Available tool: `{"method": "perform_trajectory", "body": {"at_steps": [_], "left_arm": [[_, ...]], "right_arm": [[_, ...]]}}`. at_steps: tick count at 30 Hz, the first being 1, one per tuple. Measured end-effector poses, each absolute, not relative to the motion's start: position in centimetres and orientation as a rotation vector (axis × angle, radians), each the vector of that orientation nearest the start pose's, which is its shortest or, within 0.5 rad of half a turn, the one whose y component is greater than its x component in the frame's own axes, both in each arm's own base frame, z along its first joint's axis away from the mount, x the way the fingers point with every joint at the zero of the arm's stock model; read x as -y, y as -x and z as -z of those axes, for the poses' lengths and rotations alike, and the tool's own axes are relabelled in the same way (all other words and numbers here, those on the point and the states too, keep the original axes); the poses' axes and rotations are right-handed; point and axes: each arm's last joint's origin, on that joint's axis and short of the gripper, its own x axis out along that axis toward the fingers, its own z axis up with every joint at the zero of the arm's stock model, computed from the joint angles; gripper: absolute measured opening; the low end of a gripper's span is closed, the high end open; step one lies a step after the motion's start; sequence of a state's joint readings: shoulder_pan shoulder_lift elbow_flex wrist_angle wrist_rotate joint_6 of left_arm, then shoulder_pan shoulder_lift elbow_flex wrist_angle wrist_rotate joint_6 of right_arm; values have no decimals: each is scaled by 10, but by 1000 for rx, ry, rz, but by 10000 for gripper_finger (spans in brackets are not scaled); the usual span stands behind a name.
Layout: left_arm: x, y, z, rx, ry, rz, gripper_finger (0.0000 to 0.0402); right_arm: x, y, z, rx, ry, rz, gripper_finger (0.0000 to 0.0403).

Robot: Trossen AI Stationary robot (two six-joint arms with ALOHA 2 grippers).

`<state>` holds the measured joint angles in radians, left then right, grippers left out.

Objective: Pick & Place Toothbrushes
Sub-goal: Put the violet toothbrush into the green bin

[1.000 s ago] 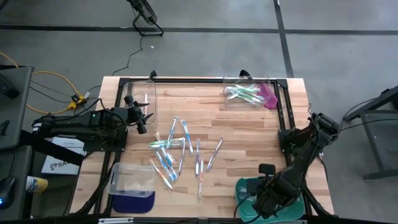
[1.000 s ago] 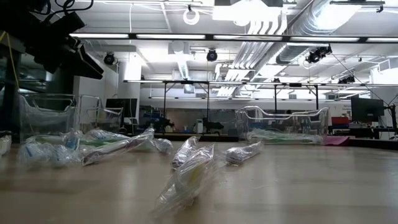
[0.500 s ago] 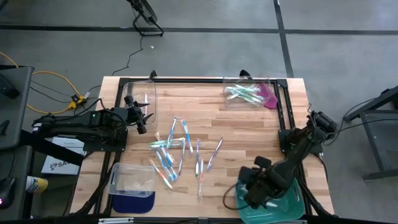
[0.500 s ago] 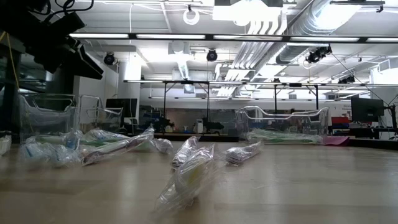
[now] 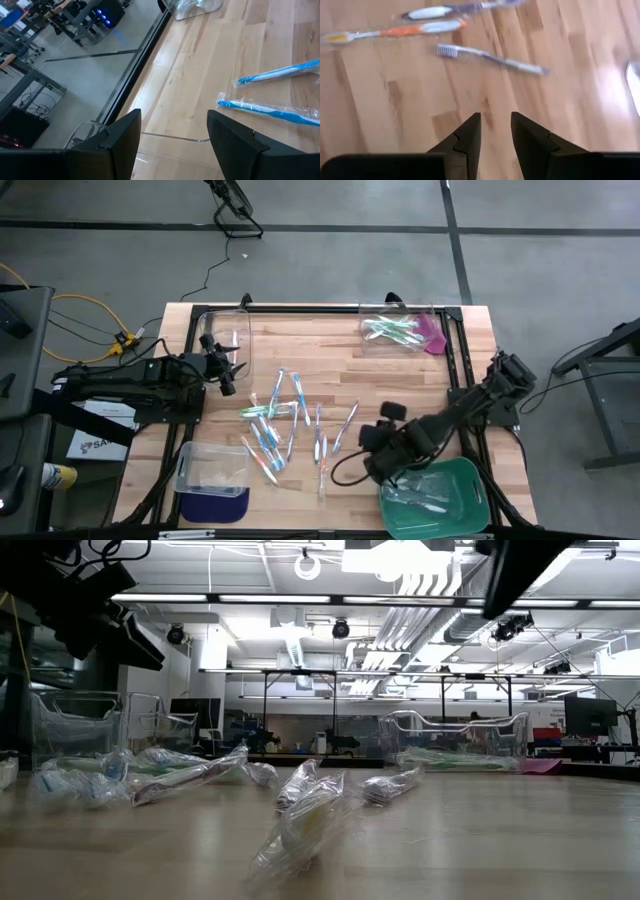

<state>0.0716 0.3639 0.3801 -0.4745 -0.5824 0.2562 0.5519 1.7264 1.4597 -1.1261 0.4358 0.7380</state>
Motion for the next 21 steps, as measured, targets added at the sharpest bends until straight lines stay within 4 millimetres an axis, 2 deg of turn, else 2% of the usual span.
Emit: {"method": "perform_trajectory", "body": {"at_steps": [4,8,15,18,21], "left_arm": [[-23,-98,-221,-532,-360,-583,221],[-23,-98,-221,-532,-360,-583,221],[-23,-98,-221,-531,-358,-583,221],[-23,-98,-221,-531,-358,-584,221],[-23,-98,-221,-532,-358,-584,221]], "right_arm": [[-156,-298,-264,-1145,175,197,106],[-148,-307,-250,-1131,315,76,127],[-119,-314,-210,-1153,400,4,185],[-104,-314,-197,-1184,447,-2,197],[-88,-317,-188,-1180,420,22,200]]}}
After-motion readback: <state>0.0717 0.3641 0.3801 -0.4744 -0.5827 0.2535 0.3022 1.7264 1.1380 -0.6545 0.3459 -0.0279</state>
